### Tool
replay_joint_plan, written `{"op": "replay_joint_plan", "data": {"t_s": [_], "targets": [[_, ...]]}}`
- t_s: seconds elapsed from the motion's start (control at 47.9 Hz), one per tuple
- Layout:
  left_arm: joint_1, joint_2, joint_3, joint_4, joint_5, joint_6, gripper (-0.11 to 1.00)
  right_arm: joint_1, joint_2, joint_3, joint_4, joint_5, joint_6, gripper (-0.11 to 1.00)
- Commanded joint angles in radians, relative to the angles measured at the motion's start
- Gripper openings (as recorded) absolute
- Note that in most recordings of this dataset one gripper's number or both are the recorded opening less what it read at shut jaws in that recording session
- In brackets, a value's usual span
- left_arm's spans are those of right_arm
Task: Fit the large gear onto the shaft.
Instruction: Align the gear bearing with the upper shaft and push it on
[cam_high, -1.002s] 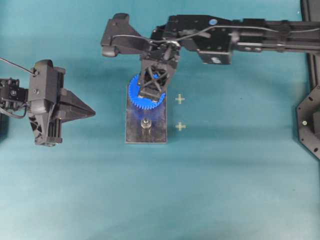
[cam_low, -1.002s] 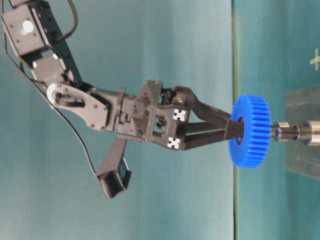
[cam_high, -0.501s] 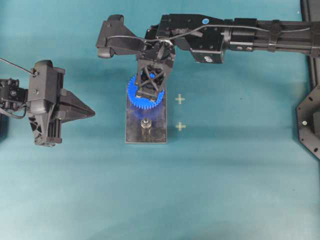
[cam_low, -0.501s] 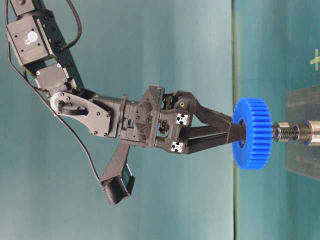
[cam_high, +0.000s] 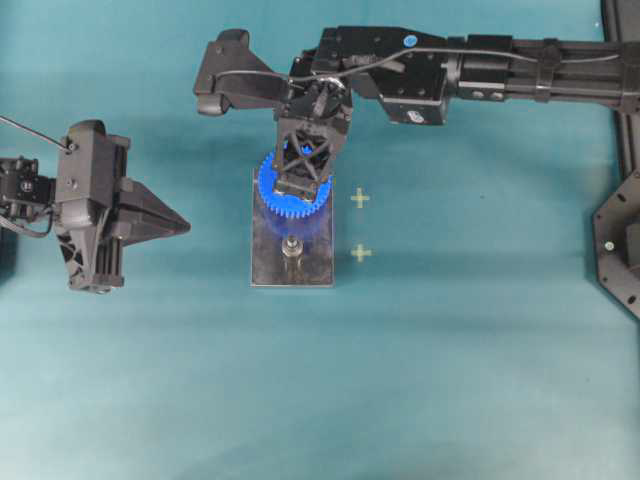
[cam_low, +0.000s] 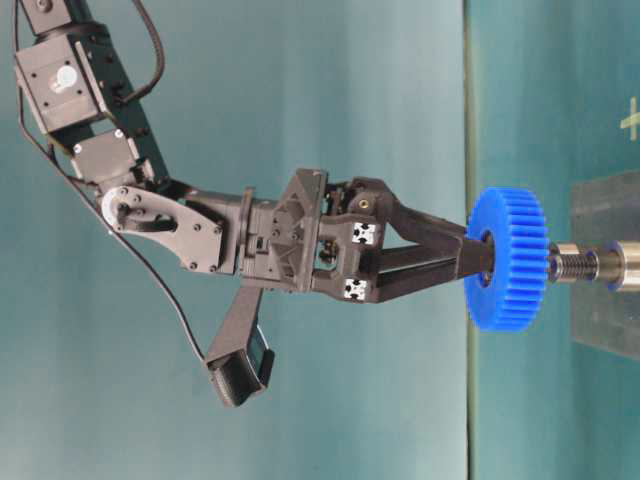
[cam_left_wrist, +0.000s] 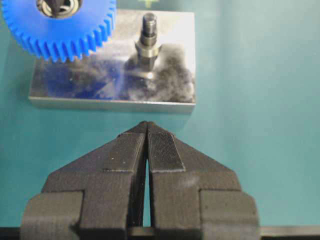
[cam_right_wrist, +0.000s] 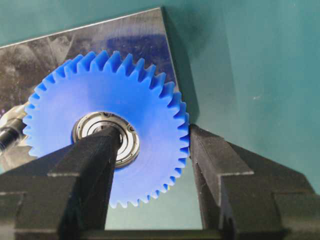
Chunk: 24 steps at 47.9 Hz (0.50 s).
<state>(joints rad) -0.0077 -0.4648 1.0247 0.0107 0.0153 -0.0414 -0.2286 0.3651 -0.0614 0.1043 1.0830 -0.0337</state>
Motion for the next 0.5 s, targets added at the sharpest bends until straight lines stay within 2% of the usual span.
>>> {"op": "replay_joint_plan", "data": {"t_s": [0.0,0.188,0.334,0.48], "targets": [[0.0,-0.003,-0.011,0.003,-0.014,-0.002,0.0,-0.006,-0.017,-0.032,0.005,0.003,-0.005,0.49],[0.0,-0.003,-0.009,0.003,-0.021,-0.002,0.0,-0.006,-0.015,-0.046,0.005,0.011,0.002,0.49],[0.0,-0.003,-0.011,0.003,-0.021,-0.003,0.0,-0.006,-0.011,-0.046,0.005,0.023,0.003,0.74],[0.0,-0.003,-0.011,0.003,-0.021,-0.003,0.0,0.0,-0.011,-0.046,0.003,0.025,0.002,0.75]]}}
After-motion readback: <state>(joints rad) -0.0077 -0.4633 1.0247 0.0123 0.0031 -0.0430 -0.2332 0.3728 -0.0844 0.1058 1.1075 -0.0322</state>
